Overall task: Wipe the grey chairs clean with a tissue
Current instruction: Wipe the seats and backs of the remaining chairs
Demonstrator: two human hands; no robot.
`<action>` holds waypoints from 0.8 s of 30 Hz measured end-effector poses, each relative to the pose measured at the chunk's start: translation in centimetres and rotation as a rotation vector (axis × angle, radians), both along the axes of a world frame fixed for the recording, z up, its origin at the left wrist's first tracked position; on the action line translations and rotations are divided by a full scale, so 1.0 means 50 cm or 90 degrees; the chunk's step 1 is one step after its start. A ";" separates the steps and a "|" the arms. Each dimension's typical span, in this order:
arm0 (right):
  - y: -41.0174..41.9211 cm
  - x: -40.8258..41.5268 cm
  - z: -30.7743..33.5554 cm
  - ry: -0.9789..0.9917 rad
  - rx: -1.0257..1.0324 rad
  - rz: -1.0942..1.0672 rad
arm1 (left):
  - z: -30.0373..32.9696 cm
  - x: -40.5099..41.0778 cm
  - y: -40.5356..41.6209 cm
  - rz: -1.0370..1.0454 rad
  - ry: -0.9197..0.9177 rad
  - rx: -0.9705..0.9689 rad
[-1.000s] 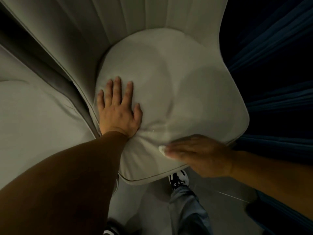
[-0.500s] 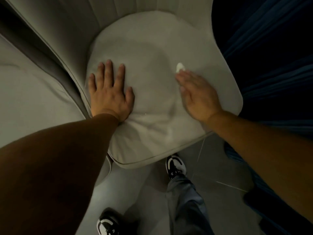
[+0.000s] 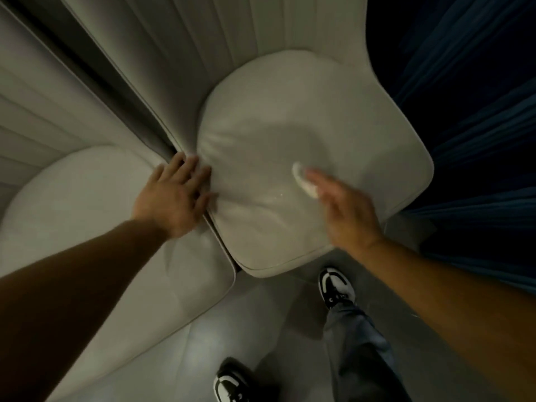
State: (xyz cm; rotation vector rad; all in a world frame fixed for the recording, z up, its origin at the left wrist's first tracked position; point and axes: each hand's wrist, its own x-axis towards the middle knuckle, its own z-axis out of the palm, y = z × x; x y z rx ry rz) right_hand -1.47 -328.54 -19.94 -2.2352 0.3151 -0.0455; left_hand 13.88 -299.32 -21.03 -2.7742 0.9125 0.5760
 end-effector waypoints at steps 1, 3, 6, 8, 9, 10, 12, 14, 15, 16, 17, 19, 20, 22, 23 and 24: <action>-0.019 0.019 0.011 -0.044 -0.008 -0.064 | -0.006 -0.027 0.027 0.047 -0.008 -0.017; -0.077 0.054 0.016 -0.105 -0.063 -0.129 | -0.029 -0.088 0.070 0.121 -0.042 -0.052; -0.177 0.078 -0.011 -0.025 -0.153 -0.113 | -0.071 -0.149 0.090 0.246 -0.064 -0.112; -0.201 0.061 -0.045 0.066 -0.211 -0.050 | -0.087 -0.156 0.089 0.312 -0.067 -0.133; -0.193 0.045 -0.062 0.089 -0.247 -0.022 | -0.091 -0.154 0.088 0.316 -0.063 -0.134; -0.174 0.026 -0.077 0.088 -0.277 -0.001 | -0.094 -0.151 0.089 0.311 -0.057 -0.132; -0.107 -0.008 -0.087 0.071 -0.287 0.005 | -0.096 -0.148 0.093 0.305 -0.048 -0.126; -0.009 -0.041 -0.077 0.054 -0.264 0.039 | -0.097 -0.149 0.095 0.307 -0.043 -0.118; 0.046 -0.057 -0.071 0.014 -0.242 0.077 | -0.098 -0.150 0.095 0.306 -0.044 -0.115; 0.099 -0.074 -0.068 -0.040 -0.212 0.123 | -0.099 -0.152 0.095 0.305 -0.051 -0.112; 0.151 -0.091 -0.065 -0.069 -0.175 0.170 | -0.101 -0.153 0.096 0.304 -0.060 -0.111; 0.224 -0.112 -0.054 -0.058 -0.125 0.229 | -0.106 -0.153 0.098 0.304 -0.076 -0.116; 0.240 -0.111 -0.054 -0.055 -0.102 0.229 | -0.110 -0.154 0.098 0.302 -0.083 -0.117; 0.247 -0.090 -0.041 -0.043 0.007 0.136 | -0.121 -0.153 0.101 0.297 -0.096 -0.126; 0.237 -0.071 -0.028 -0.028 0.055 0.067 | -0.126 -0.152 0.103 0.296 -0.101 -0.133; 0.217 -0.049 -0.018 -0.020 0.073 0.000 | -0.132 -0.152 0.105 0.294 -0.107 -0.141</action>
